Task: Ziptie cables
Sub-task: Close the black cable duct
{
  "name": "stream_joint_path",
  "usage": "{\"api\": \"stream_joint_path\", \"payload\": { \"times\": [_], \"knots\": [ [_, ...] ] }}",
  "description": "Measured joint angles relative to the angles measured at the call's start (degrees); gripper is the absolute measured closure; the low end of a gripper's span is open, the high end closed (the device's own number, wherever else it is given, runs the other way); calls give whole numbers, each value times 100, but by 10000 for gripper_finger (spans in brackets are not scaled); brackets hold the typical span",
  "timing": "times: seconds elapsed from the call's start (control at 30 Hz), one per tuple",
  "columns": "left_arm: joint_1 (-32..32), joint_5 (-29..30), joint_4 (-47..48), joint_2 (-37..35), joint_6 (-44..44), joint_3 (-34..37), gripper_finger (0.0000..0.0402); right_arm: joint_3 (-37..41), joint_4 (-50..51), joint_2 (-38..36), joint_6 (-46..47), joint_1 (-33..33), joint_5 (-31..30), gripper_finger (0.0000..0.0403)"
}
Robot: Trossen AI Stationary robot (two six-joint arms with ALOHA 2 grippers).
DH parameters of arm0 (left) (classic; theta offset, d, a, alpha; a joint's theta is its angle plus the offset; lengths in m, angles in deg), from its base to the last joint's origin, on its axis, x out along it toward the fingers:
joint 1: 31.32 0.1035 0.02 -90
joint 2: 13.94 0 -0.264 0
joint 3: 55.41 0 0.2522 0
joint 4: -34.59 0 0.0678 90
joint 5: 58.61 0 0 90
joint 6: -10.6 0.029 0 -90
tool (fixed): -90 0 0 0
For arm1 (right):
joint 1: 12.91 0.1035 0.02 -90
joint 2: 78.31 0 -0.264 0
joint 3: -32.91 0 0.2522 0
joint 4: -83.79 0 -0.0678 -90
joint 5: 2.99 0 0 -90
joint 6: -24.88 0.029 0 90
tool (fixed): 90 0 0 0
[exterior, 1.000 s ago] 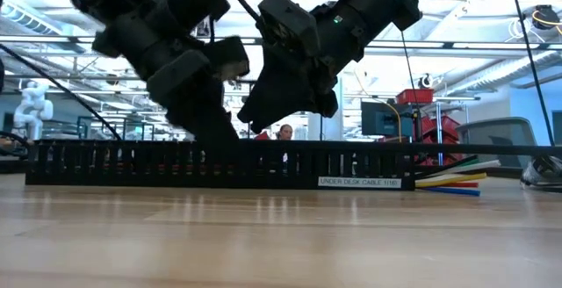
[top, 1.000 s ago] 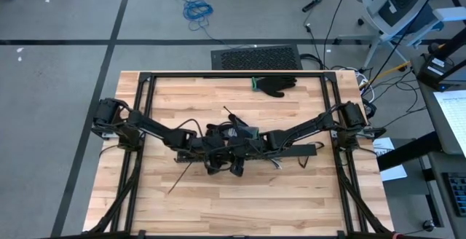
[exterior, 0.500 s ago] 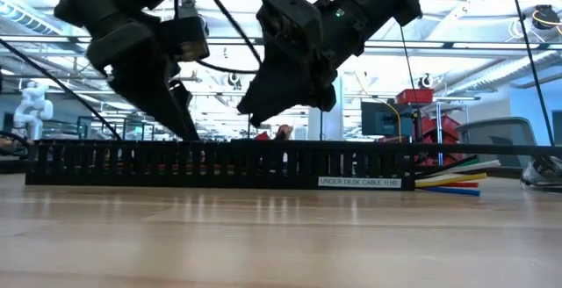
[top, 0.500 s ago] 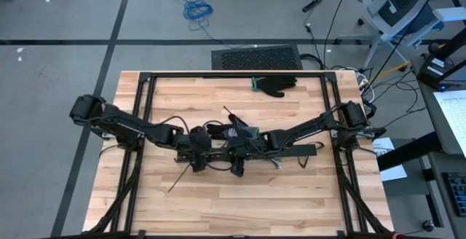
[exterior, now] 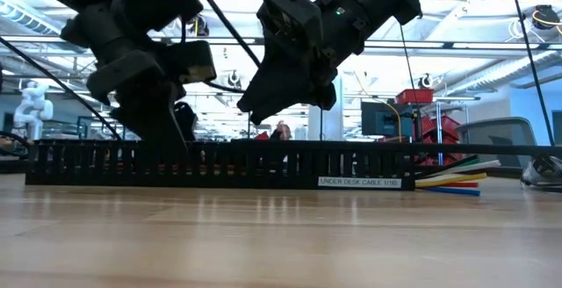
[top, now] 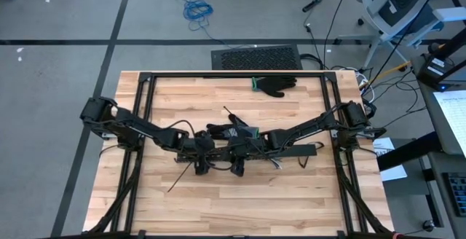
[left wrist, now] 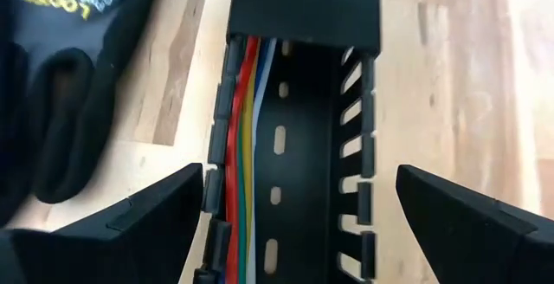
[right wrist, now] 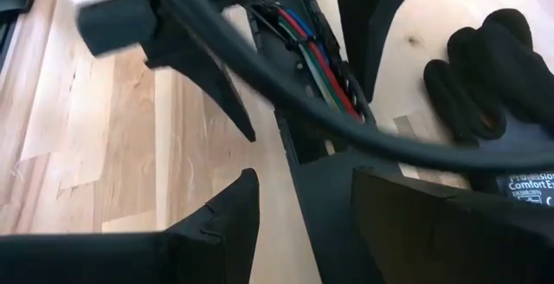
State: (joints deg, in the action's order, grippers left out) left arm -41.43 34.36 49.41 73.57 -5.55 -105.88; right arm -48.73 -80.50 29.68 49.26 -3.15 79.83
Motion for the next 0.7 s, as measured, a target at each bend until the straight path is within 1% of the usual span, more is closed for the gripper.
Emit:
{"api": "stream_joint_path", "payload": {
  "times": [0.33,0.57,0.7],
  "knots": [
    [1,73,-243,486,189,-4,33,7,-2,-2,50,0,0,231],
    [22,201,-330,466,150,2,80,7,79,-132,9,-4,-37,231],
    [49,216,-364,466,150,4,90,7,148,-151,28,-4,-37,231]
  ]
}}
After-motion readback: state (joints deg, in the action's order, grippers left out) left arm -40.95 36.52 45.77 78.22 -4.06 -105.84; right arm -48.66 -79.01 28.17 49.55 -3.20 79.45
